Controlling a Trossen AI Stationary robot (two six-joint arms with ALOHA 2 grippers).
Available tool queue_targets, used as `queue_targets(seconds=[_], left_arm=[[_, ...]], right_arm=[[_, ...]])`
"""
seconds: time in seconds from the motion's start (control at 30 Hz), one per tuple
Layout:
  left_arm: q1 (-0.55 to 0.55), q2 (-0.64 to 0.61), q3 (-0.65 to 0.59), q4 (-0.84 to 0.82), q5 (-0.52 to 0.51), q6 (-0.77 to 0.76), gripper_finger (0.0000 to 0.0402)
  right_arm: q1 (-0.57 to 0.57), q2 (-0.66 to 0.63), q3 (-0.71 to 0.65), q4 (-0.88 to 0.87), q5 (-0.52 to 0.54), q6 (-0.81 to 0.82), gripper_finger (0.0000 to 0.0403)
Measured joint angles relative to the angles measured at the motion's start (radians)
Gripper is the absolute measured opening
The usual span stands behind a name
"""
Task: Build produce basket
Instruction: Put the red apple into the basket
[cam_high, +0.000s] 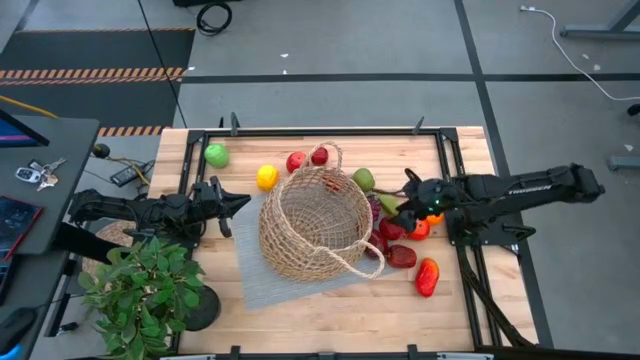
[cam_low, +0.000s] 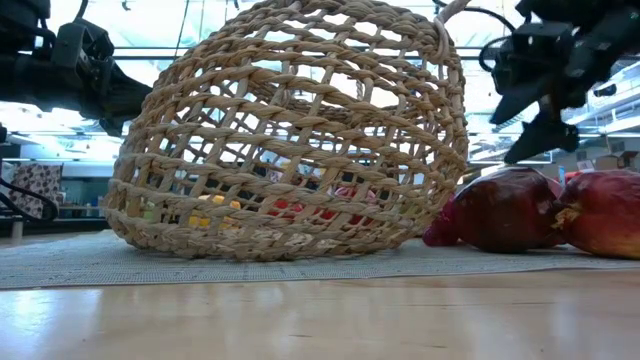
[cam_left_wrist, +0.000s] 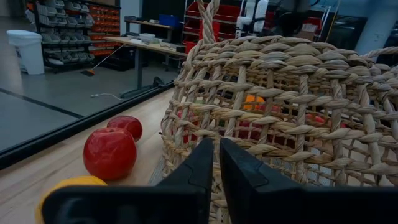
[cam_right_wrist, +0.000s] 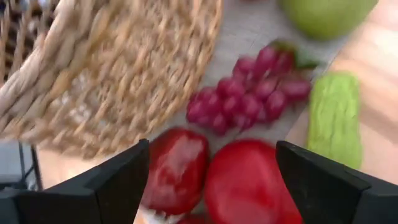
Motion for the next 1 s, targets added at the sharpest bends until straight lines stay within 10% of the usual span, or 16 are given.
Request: queue_targets(seconds=[0.57, 1.0], left_arm=[[0.0, 0.0, 0.0, 0.0, 0.0, 0.0, 0.0033], [0.0, 0.0, 0.0, 0.001, 0.0, 0.0, 0.0038]], right_arm=[[0.521, 0.293, 0.232, -0.189, 0.2, 0.114, 0.035], [0.604, 0.499, 0.278, -0.249, 0.274, 0.031, 0.035]])
